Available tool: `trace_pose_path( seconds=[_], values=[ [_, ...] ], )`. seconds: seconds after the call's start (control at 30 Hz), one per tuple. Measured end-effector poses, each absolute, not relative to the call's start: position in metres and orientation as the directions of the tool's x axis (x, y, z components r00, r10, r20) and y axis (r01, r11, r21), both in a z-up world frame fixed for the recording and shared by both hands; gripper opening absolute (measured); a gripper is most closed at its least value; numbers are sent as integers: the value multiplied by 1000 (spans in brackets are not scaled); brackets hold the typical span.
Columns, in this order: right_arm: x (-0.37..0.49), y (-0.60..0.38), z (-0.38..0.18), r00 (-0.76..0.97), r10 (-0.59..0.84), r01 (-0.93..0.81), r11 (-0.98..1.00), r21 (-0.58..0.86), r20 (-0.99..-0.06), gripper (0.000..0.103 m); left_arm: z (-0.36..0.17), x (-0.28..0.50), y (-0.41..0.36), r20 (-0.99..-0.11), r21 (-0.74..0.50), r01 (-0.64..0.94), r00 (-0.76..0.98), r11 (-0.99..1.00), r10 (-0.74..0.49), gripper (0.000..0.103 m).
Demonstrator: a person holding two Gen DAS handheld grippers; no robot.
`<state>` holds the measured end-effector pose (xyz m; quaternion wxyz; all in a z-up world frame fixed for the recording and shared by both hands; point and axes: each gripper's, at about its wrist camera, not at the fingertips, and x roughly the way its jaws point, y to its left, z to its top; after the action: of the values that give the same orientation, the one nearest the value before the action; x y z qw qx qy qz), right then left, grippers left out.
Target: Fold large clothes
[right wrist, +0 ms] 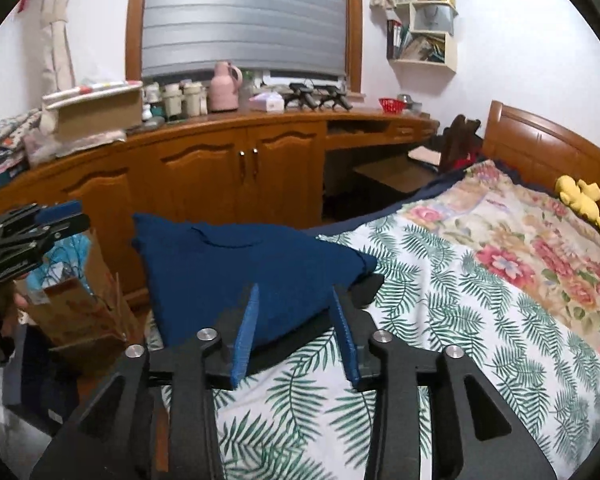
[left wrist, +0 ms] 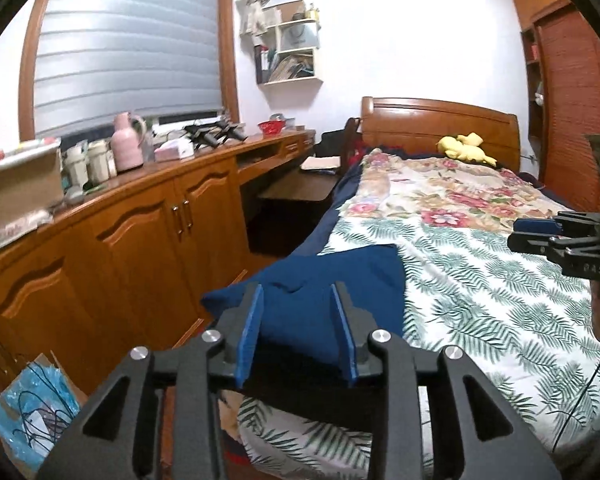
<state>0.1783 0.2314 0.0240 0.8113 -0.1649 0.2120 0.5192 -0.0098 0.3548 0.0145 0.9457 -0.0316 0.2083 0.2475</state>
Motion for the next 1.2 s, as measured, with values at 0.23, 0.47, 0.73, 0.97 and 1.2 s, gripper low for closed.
trace_pose_path(
  seconds=[0.23,0.47,0.73,0.97,1.2],
  values=[
    [166,164,28,418,764,-888,458,-43,-492,58,21,15,297,-443,58,-444,791,894,422,33],
    [167,104,27,490,725,-841,539,-44,-484,63,18,43,249,-462,19,-365,822,931,332,34],
    [167,43,14,563,676,-777,629,-26,-476,67,0,76,201,-520,-37,-235,834,971,182,34],
    [163,-17,-6,630,629,-700,714,18,-456,76,-26,85,151,-486,-20,-228,853,973,190,34],
    [160,-75,-26,692,543,-606,795,26,-475,79,-42,99,112,-512,-22,-179,847,984,143,34]
  ],
)
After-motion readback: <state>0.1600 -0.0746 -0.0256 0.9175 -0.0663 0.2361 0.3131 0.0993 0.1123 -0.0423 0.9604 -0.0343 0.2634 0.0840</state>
